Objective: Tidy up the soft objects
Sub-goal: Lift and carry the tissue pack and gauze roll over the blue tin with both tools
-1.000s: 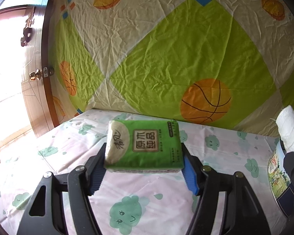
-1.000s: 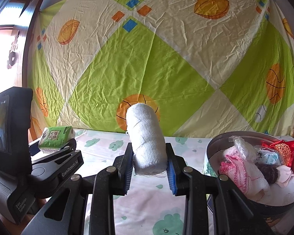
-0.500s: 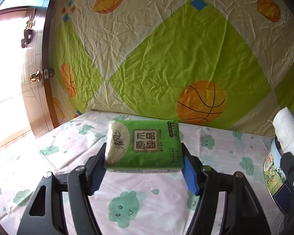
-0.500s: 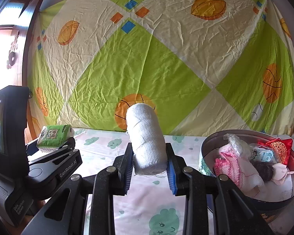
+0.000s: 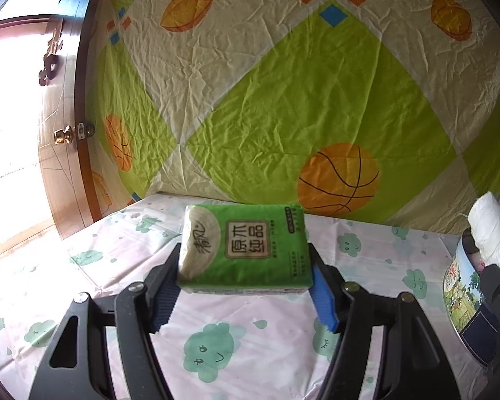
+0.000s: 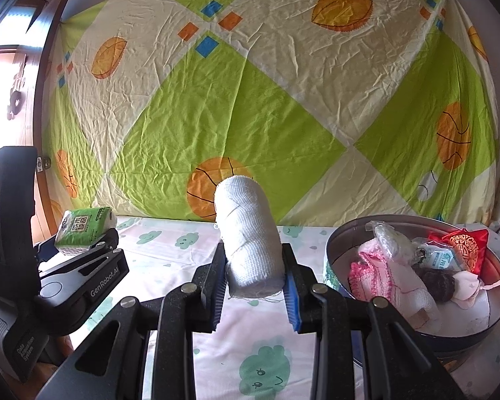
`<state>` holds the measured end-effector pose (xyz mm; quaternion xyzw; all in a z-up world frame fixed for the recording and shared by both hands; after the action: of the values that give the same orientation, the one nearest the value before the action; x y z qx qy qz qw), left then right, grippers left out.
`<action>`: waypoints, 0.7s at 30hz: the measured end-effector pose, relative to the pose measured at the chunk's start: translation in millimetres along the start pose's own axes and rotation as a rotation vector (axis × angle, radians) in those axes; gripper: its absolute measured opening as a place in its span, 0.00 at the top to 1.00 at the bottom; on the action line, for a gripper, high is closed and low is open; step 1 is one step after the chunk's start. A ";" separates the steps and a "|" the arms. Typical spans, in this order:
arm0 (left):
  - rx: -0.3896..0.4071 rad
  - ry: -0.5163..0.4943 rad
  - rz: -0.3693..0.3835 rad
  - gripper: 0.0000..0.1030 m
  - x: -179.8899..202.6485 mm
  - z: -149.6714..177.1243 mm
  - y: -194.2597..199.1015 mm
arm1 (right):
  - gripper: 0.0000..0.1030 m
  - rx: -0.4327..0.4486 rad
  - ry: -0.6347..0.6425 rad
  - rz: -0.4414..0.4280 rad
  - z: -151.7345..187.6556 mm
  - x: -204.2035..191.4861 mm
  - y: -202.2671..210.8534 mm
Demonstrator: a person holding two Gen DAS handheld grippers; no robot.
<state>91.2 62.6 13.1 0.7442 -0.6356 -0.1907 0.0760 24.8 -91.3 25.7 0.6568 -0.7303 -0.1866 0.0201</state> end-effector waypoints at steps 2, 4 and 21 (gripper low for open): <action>0.000 0.000 0.000 0.34 0.1 0.2 0.6 | 0.68 0.000 -0.004 0.002 -0.5 2.3 1.1; 0.002 0.001 -0.002 0.34 -0.4 0.7 1.2 | 0.68 -0.001 -0.008 0.005 -0.7 4.5 1.9; 0.014 0.000 0.026 0.34 15.2 3.8 18.1 | 0.68 0.015 -0.014 0.040 -2.1 19.7 15.9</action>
<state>75.0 45.0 13.2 0.7364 -0.6465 -0.1854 0.0730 7.5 -109.8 28.1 0.6409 -0.7448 -0.1852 0.0136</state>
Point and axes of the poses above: each gripper's, at about its wrist camera, not at the fingertips, and y roughly against the way its jaws point, x to its right, z to its underside, the point moved 1 cm from there along -y, roughly the way its jaws point, and after that the axes turned 10 degrees about -y, right-handed, at the moved point
